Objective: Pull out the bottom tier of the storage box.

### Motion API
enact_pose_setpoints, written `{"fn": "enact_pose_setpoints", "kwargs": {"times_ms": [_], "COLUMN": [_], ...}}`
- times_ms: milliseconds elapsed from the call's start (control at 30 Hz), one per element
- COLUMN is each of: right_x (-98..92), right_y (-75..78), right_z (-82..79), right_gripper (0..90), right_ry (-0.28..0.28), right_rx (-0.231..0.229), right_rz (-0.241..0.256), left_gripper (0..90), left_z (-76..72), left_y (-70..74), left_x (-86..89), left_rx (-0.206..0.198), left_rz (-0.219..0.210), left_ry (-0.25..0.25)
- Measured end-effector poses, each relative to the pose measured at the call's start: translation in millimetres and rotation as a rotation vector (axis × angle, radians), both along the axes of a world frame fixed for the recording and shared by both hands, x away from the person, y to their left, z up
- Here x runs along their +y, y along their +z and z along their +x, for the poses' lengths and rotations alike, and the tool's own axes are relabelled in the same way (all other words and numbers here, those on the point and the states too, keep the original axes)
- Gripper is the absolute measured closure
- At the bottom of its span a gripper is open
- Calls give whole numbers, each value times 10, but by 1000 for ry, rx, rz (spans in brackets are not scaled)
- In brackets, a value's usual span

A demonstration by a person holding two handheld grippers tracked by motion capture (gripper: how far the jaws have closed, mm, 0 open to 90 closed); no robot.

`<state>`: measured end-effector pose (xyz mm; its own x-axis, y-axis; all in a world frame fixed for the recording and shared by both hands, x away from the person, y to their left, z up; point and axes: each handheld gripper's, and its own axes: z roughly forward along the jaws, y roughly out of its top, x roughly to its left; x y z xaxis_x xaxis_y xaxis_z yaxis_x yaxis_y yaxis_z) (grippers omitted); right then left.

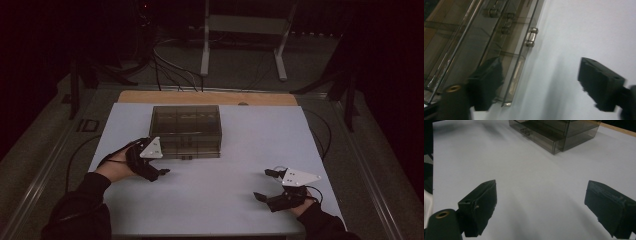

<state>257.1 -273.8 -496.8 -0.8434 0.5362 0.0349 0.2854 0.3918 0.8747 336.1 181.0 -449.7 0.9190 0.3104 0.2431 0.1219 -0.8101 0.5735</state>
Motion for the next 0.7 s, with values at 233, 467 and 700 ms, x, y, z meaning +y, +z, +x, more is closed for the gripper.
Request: {"fn": "enact_pose_setpoints", "kwargs": {"times_ms": [233,467,700], "right_x": [-2,-6,-7], "right_y": [-2,-2,-3], "right_z": [1,1,2], "right_gripper": [109,109,109], "right_ry": [6,5,4], "right_rx": [-1,0,1], "right_rz": [3,3,3], "left_gripper": [389,540,565], "left_z": [157,280,370], "left_y": [-62,-128,-193], "left_x": [47,111,149], "left_rx": [17,46,74], "left_rz": [6,9,5], "left_ry": [9,9,-13]}}
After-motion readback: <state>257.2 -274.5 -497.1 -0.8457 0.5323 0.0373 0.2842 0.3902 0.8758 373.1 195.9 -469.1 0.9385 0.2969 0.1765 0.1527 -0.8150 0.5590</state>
